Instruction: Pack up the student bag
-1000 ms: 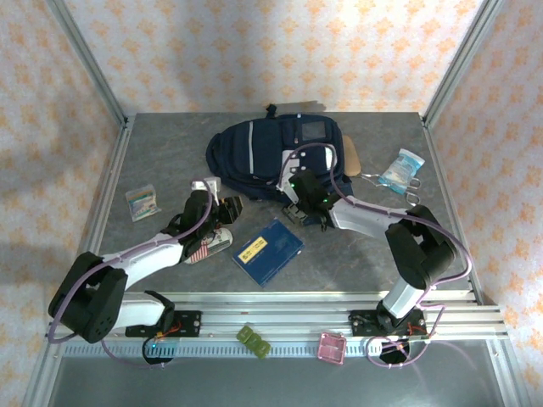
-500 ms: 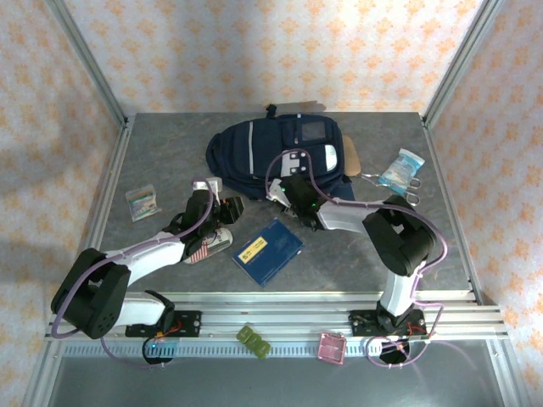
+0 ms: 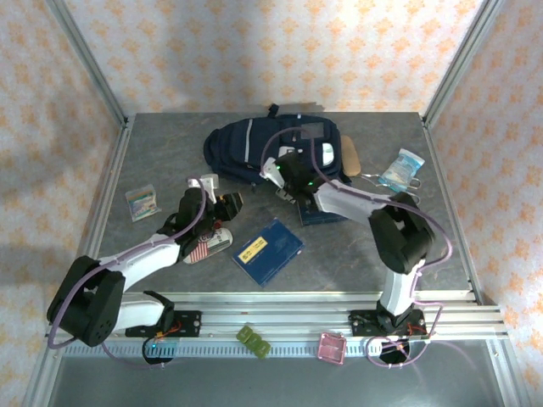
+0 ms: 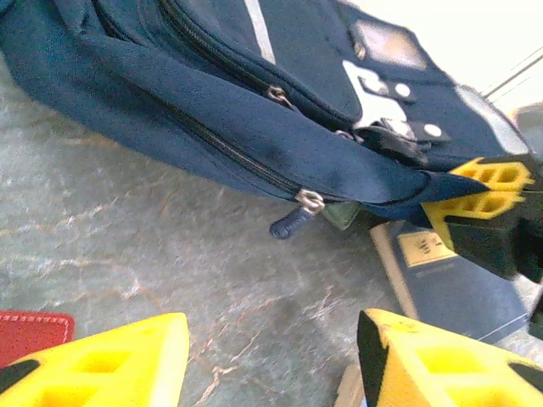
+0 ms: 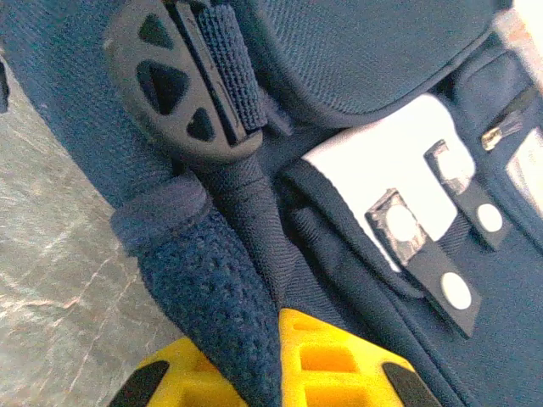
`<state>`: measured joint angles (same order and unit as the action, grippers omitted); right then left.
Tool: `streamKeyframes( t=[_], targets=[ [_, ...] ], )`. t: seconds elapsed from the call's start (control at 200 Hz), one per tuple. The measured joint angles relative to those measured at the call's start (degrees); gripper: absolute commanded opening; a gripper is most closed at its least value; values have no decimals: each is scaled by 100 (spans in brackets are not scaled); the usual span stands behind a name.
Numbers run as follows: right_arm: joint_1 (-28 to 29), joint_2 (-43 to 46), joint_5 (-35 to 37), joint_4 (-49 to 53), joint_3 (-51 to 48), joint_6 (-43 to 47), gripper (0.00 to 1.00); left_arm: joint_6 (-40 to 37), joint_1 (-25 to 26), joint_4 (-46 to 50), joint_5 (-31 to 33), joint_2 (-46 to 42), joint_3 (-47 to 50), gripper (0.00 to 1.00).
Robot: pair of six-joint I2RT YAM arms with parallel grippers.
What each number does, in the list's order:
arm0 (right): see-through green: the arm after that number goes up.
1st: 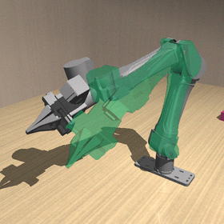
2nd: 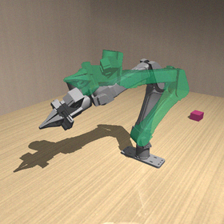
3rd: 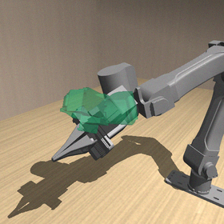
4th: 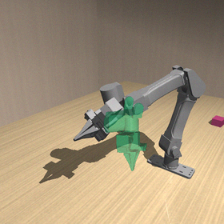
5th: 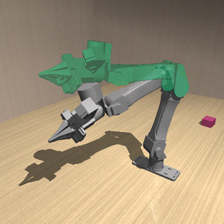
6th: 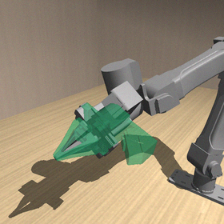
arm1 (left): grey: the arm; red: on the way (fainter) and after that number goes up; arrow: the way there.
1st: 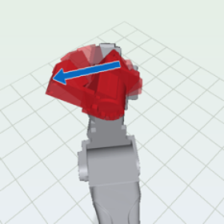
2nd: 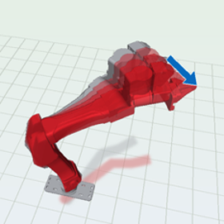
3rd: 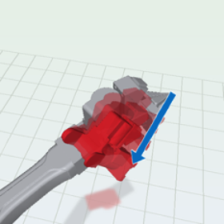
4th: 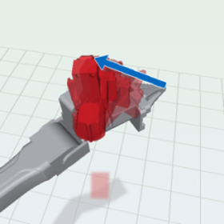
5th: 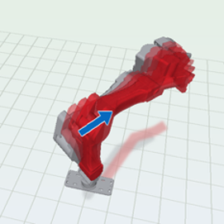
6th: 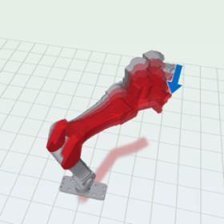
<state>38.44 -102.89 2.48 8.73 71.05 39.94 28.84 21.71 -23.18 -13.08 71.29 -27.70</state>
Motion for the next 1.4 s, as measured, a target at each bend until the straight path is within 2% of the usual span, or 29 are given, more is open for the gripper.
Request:
streamKeyframes(
  t=[0.145,0.205,0.23,0.355,0.471,0.711,0.921,0.966,1.086,1.126,1.221,1.401],
  targets=[
    [-70,625,-348,356,39,-144,0,-42,-83,-577,-400,-9,164,64],
    [-79,654,-455,490,109,-208,0,-52,-83,-946,-560,55,273,86],
    [-94,654,-514,538,129,-236,0,-17,-83,-1150,-623,92,334,91],
    [-160,654,-782,756,151,-358,0,46,-83,-2170,-796,439,675,85],
    [-214,654,-949,782,151,-459,0,72,-70,-2778,-831,879,748,83],
    [-264,654,-1143,782,160,-584,0,177,33,-3580,-1032,1707,490,79],
    [-267,654,-1252,785,195,-649,0,269,118,-3832,-1134,2288,-59,81],
    [-264,654,-1285,782,195,-656,0,267,125,-3849,-1167,2369,-184,76],
    [-267,654,-1309,778,195,-693,0,337,144,-3864,-1241,2608,-483,53],
    [-267,654,-1307,776,195,-695,0,328,144,-3860,-1270,2677,-570,42],
    [-278,654,-1322,761,195,-695,0,409,144,-3838,-1392,2750,-669,22],
    [-302,654,-1338,754,195,-704,0,365,144,-3764,-1541,2730,-671,0]
  ],
)
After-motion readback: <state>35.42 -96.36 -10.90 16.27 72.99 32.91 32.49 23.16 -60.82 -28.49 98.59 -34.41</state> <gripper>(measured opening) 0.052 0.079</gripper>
